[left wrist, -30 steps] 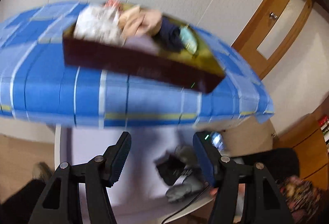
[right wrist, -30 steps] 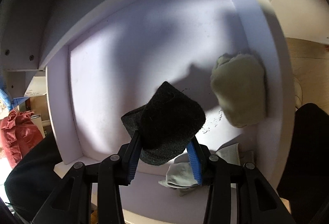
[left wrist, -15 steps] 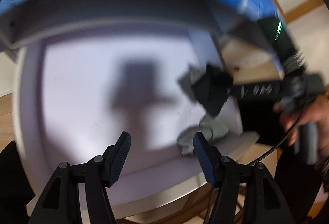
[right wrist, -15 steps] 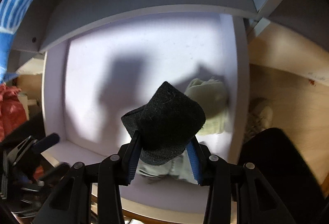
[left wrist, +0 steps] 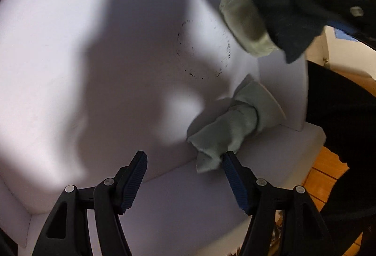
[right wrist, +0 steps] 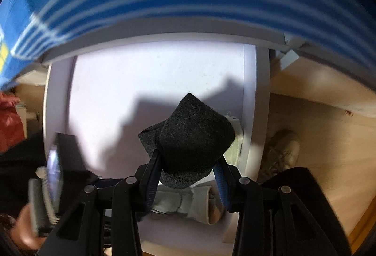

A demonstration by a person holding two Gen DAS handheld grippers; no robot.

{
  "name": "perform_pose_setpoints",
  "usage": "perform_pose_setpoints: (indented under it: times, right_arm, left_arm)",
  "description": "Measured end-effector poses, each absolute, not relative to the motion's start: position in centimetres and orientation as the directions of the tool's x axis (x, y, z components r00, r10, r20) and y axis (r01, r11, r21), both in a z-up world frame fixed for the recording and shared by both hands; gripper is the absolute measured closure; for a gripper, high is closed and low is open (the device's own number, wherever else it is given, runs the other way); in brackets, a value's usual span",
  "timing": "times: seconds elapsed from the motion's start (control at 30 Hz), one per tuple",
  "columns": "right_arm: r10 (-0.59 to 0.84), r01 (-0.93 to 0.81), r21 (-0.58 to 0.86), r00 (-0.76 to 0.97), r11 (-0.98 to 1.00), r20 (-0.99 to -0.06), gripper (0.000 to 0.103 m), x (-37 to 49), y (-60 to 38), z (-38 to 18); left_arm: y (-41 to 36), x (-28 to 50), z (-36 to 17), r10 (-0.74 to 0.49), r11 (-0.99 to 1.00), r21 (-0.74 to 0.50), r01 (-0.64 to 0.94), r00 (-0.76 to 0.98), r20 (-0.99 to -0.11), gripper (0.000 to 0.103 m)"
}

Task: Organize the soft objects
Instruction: 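Reach the left tool toward the pale green sock in the drawer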

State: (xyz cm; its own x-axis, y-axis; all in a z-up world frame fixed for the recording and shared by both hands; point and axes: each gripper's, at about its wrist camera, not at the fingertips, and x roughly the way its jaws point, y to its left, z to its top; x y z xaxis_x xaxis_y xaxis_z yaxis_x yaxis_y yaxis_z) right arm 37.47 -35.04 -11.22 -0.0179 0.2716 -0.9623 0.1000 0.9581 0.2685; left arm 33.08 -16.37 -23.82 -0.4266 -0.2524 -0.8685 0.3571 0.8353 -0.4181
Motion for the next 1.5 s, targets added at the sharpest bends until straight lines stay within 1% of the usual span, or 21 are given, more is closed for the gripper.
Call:
perform_pose_setpoints:
  times: [0.17,0.27,0.33,0.4,0.53,0.6,0.83,0.87,0.93,0.97,1.0,1.03,1.1,1.2,1.33,1.5]
  right_arm:
    - [0.3,0.122,0.296,-0.014,0.947,-0.954,0.059,37.5,-35.1,-11.6]
    - [0.312,0.128,0.309,-0.01,0.943,-0.95,0.059,37.2,-34.7,-11.5]
    - [0.316,0.135,0.312,-0.008,0.94,-0.949,0.059,37.4,-34.6,-11.6]
    - [0.316,0.142,0.312,-0.003,0.939,-0.949,0.059,37.3,-34.7,-11.6]
    - [0.316,0.155,0.312,-0.001,0.937,-0.949,0.059,37.2,-34.7,-11.8]
    - [0.324,0.164,0.319,0.001,0.933,-0.946,0.059,37.1,-34.7,-11.8]
    - [0.329,0.161,0.326,0.01,0.932,-0.944,0.059,37.1,-34.3,-11.7]
    - [0.33,0.159,0.327,0.01,0.931,-0.944,0.059,37.1,-34.2,-11.7]
    - [0.335,0.155,0.332,0.01,0.93,-0.942,0.059,37.0,-34.1,-11.8]
    - [0.335,0.156,0.333,0.011,0.93,-0.942,0.059,37.0,-34.0,-11.8]
    - [0.335,0.156,0.332,0.011,0.93,-0.942,0.059,37.0,-34.0,-11.7]
    - [0.333,0.157,0.33,0.013,0.931,-0.943,0.059,37.0,-34.1,-11.7]
    - [0.328,0.164,0.326,0.016,0.931,-0.945,0.059,36.9,-34.2,-11.7]
    - [0.324,0.178,0.322,0.016,0.93,-0.946,0.059,36.8,-34.4,-11.9]
    - [0.332,0.195,0.329,0.018,0.924,-0.943,0.059,36.9,-34.7,-11.9]
    - [0.337,0.198,0.336,0.027,0.921,-0.941,0.059,37.0,-34.6,-11.9]
  left_arm:
    - [-17.4,33.4,-25.0,-0.319,0.829,-0.475,0.296,-0.448,-0.835,0.039]
    - [-18.3,32.9,-25.1,-0.327,0.812,-0.489,0.319,-0.446,-0.833,0.05]
    - [-18.5,32.5,-25.2,-0.338,0.804,-0.502,0.318,-0.45,-0.826,0.061]
    - [-18.5,32.4,-25.3,-0.36,0.795,-0.522,0.308,-0.453,-0.815,0.07]
    - [-17.8,32.0,-24.9,-0.375,0.795,-0.524,0.306,-0.43,-0.821,0.077]
    - [-17.1,32.0,-24.5,-0.371,0.803,-0.51,0.307,-0.413,-0.832,0.078]
    - [-13.4,32.9,-23.0,-0.287,0.834,-0.405,0.375,-0.334,-0.898,0.077]
    - [-13.4,32.9,-22.6,-0.296,0.827,-0.411,0.385,-0.323,-0.899,0.074]
    - [-13.8,32.9,-21.3,-0.358,0.792,-0.463,0.398,-0.31,-0.881,0.058]
    - [-14.2,32.8,-20.9,-0.377,0.775,-0.482,0.409,-0.312,-0.872,0.054]
    - [-14.7,32.7,-20.6,-0.384,0.762,-0.491,0.423,-0.316,-0.868,0.045]
    - [-15.7,32.6,-20.4,-0.377,0.746,-0.494,0.447,-0.33,-0.866,0.04]
    - [-17.1,32.4,-20.6,-0.355,0.72,-0.491,0.49,-0.349,-0.868,0.039]
    - [-18.6,32.2,-22.0,-0.269,0.718,-0.443,0.537,-0.373,-0.888,0.039]
    - [-20.0,31.7,-23.8,-0.16,0.729,-0.351,0.588,-0.352,-0.922,0.04]
    - [-17.9,30.8,-24.5,-0.143,0.768,-0.306,0.562,-0.316,-0.938,0.041]
